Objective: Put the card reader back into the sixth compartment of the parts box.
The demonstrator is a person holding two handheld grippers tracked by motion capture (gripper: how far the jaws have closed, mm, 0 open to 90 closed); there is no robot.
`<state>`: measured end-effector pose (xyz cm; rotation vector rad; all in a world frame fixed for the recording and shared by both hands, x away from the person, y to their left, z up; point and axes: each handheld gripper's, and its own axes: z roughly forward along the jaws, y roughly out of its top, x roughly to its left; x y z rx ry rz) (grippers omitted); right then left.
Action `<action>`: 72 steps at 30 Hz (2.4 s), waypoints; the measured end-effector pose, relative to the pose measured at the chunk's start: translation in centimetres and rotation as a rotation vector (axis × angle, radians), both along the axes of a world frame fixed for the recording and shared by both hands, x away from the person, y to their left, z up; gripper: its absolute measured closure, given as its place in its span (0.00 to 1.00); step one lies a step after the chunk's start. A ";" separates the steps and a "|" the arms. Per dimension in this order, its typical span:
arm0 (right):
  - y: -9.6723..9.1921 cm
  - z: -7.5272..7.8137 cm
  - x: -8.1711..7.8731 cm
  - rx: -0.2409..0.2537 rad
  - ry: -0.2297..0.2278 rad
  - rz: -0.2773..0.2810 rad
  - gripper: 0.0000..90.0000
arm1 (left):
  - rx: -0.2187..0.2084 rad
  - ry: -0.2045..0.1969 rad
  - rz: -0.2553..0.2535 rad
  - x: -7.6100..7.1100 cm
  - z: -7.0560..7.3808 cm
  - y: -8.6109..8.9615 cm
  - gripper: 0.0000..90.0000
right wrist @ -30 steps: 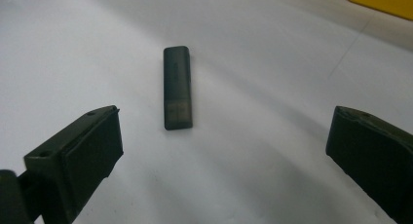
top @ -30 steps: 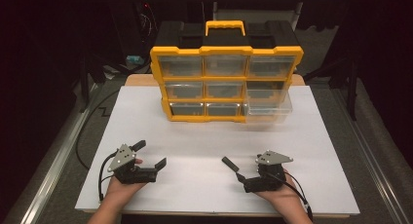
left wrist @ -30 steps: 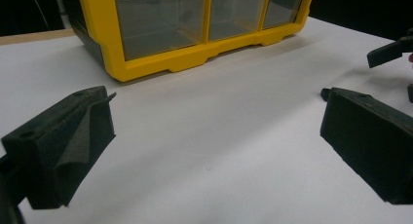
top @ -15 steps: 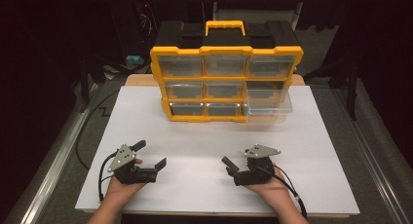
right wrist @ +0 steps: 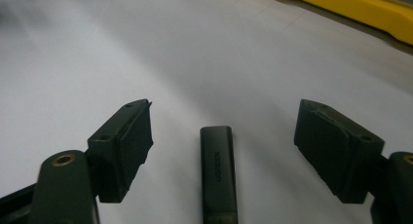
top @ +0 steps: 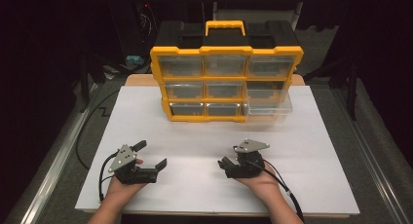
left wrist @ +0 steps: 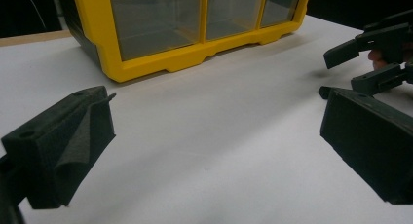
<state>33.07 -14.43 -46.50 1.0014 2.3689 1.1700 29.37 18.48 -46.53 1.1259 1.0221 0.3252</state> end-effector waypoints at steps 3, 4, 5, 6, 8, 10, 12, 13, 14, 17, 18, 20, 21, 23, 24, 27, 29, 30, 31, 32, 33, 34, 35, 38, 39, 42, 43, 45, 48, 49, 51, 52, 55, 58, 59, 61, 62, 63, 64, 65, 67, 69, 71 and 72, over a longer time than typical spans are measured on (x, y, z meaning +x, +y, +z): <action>0.2 0.0 0.2 0.001 0.005 -0.002 0.31 | 0.001 0.001 0.000 0.0 0.0 0.0 0.00; 0.3 -0.1 0.3 0.000 0.004 -0.001 0.32 | 0.001 0.001 0.000 0.0 0.0 0.0 0.00; 0.3 -0.1 0.3 0.002 0.009 -0.003 0.35 | 0.006 0.000 -0.002 0.0 0.0 0.0 0.00; 0.3 -0.1 0.3 0.001 0.012 -0.004 0.38 | 0.005 0.000 -0.003 0.0 0.0 0.0 0.00; 0.2 -0.1 0.3 -0.004 0.014 -0.003 0.45 | 0.006 0.000 -0.004 0.0 0.0 0.0 0.00; 0.1 -0.1 0.2 -0.004 0.012 -0.001 0.51 | 0.007 -0.001 -0.004 0.0 0.0 0.0 0.00; 0.0 -0.1 0.1 -0.001 0.020 0.002 0.56 | 0.003 -0.001 -0.003 0.0 0.0 0.0 0.00; 0.0 -0.1 0.1 -0.004 0.021 0.002 0.58 | 0.003 -0.001 -0.003 0.0 0.0 0.0 0.00; 0.0 -0.1 0.0 -0.012 0.022 0.007 0.61 | 0.003 -0.002 -0.003 0.0 0.0 0.0 0.00; -0.1 -0.3 -0.1 -0.036 0.034 0.017 0.65 | 0.003 -0.001 -0.003 0.0 0.0 0.0 0.00; -0.2 -0.3 -0.2 -0.038 0.036 0.019 0.67 | 0.004 -0.002 -0.003 0.0 0.0 0.0 0.00; -0.2 -0.3 -0.2 -0.034 0.042 0.021 0.68 | 0.003 -0.002 -0.004 0.0 0.0 0.0 0.00; -0.2 -0.3 -0.3 -0.036 0.041 0.024 0.70 | 0.002 -0.002 -0.004 -0.1 0.0 0.0 0.00; -0.2 -0.4 -0.4 -0.049 0.039 0.028 0.71 | 0.002 -0.003 -0.003 -0.1 0.0 0.0 0.00; -0.2 -0.5 -0.4 -0.054 0.039 0.029 0.72 | 0.002 -0.003 -0.003 -0.1 0.0 0.0 0.00; -0.2 -0.6 -0.4 -0.064 0.051 0.020 0.74 | 0.003 -0.003 -0.002 0.0 0.0 0.0 0.00; -0.2 -0.7 -0.4 -0.067 0.049 0.022 0.76 | 0.003 -0.003 -0.002 0.0 0.0 0.0 0.00; -0.2 -0.7 -0.5 -0.071 0.047 0.024 0.76 | 0.003 -0.003 -0.002 0.0 0.0 0.0 0.00; -0.2 -0.7 -0.5 -0.075 0.048 0.028 0.77 | 0.003 -0.003 -0.002 0.0 0.0 0.0 0.00; -0.2 -0.7 -0.5 -0.081 0.043 0.027 0.78 | 0.005 -0.004 -0.002 0.0 0.0 0.0 0.00; -0.1 -0.7 -0.6 -0.087 0.038 0.030 0.78 | 0.006 -0.004 -0.001 0.0 0.0 0.0 0.00; -0.1 -0.7 -0.6 -0.093 0.037 0.031 0.78 | 0.007 -0.004 -0.002 0.0 0.0 0.0 0.00; -0.1 -0.8 -0.6 -0.095 0.036 0.031 0.78 | 0.007 -0.004 -0.001 0.0 0.0 0.0 0.00; 0.1 -0.8 -0.6 -0.104 0.032 0.026 0.79 | 0.001 -0.002 0.000 -0.1 0.0 0.0 0.00; 0.1 -0.8 -0.6 -0.099 0.038 0.020 0.79 | -0.001 -0.002 -0.001 -0.1 0.1 0.0 0.00; 0.0 -0.9 -0.5 -0.090 0.047 0.021 0.80 | -0.004 -0.003 -0.002 -0.1 0.1 -0.1 0.00; 0.0 -0.9 -0.4 -0.089 0.046 0.022 0.81 | -0.006 -0.003 -0.002 -0.1 0.1 -0.1 0.00; 0.0 -0.9 -0.4 -0.090 0.043 0.024 0.82 | -0.012 -0.002 -0.001 -0.1 0.1 -0.1 0.00; 0.1 -0.9 -0.5 -0.094 0.037 0.026 0.82 | -0.011 0.001 -0.002 -0.1 0.1 -0.1 0.00; 0.1 -0.9 -0.5 -0.095 0.038 0.027 0.82 | -0.011 0.002 -0.002 -0.1 0.1 -0.1 0.00; 0.1 -0.9 -0.5 -0.096 0.040 0.028 0.82 | -0.007 0.001 -0.004 -0.1 0.1 -0.1 0.00; 0.1 -0.9 -0.5 -0.096 0.039 0.029 0.82 | -0.005 -0.001 -0.004 -0.1 0.1 -0.1 0.00; 0.1 -0.8 -0.5 -0.103 0.035 0.032 0.82 | -0.009 0.000 -0.002 0.0 0.1 0.0 0.00; 0.1 -0.8 -0.5 -0.105 0.028 0.038 0.82 | -0.007 0.000 -0.003 0.0 0.1 0.0 0.00; 0.1 -0.8 -0.5 -0.107 0.026 0.039 0.82 | -0.007 -0.001 -0.003 0.0 0.1 0.0 0.00; 0.1 -0.7 -0.5 -0.110 0.021 0.040 0.82 | -0.007 -0.002 -0.004 -0.1 0.1 0.0 0.00; 0.1 -0.7 -0.5 -0.113 0.016 0.038 0.82 | -0.006 -0.003 -0.003 -0.1 0.1 -0.1 0.00; 0.1 -0.6 -0.5 -0.115 0.012 0.038 0.82 | -0.004 -0.003 -0.003 -0.1 0.1 0.0 0.00; 0.0 -0.5 -0.5 -0.112 0.008 0.039 0.82 | -0.003 -0.002 -0.003 -0.1 0.1 0.0 0.00; 0.0 -0.4 -0.5 -0.107 0.006 0.039 0.82 | -0.003 -0.001 -0.002 -0.1 0.1 0.0 0.00; -0.1 -0.1 -0.6 -0.106 -0.002 0.042 0.82 | -0.004 -0.002 -0.003 -0.1 0.1 0.0 0.00; -0.2 0.1 -0.7 -0.099 -0.006 0.040 0.82 | -0.004 -0.003 -0.003 -0.1 0.1 0.0 0.00; -0.3 0.2 -0.7 -0.095 -0.005 0.039 0.82 | -0.003 -0.004 -0.004 -0.1 0.1 0.0 0.00; -0.4 0.2 -0.7 -0.091 -0.006 0.041 0.82 | -0.004 -0.003 -0.004 -0.1 0.1 0.0 0.00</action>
